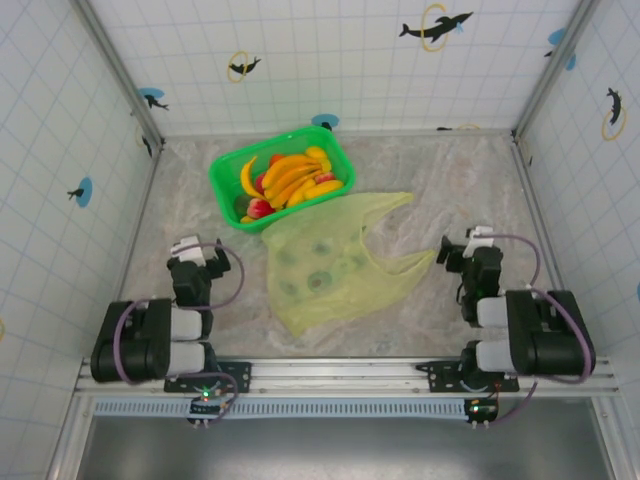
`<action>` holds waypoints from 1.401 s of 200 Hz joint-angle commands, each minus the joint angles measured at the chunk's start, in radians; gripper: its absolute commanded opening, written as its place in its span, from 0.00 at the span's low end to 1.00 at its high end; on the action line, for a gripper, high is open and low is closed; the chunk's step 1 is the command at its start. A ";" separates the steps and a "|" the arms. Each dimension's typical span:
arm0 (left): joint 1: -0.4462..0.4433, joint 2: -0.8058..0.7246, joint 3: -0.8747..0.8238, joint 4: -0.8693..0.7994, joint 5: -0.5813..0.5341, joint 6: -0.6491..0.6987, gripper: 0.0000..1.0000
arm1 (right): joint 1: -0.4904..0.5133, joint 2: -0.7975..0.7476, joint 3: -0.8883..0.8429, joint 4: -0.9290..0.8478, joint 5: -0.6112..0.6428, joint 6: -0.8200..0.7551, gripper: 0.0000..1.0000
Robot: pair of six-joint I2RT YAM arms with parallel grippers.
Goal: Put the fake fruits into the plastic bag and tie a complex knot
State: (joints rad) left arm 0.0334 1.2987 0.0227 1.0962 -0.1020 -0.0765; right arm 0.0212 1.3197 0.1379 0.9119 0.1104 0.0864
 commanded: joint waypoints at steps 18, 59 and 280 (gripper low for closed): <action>-0.061 -0.271 0.100 -0.302 -0.163 0.120 0.98 | 0.109 -0.280 0.126 -0.252 0.186 -0.023 0.99; -0.330 -0.560 0.168 -0.465 -0.084 0.204 0.98 | 0.440 -0.420 0.305 -0.508 0.163 -0.049 0.99; -0.567 -0.461 0.572 -1.362 -0.172 -0.316 0.98 | 0.180 0.088 0.613 -0.753 -0.368 1.301 0.81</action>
State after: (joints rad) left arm -0.5293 0.8539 0.6186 -0.3058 -0.2600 -0.4030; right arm 0.2066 1.2835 0.6552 0.0059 -0.1684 1.2469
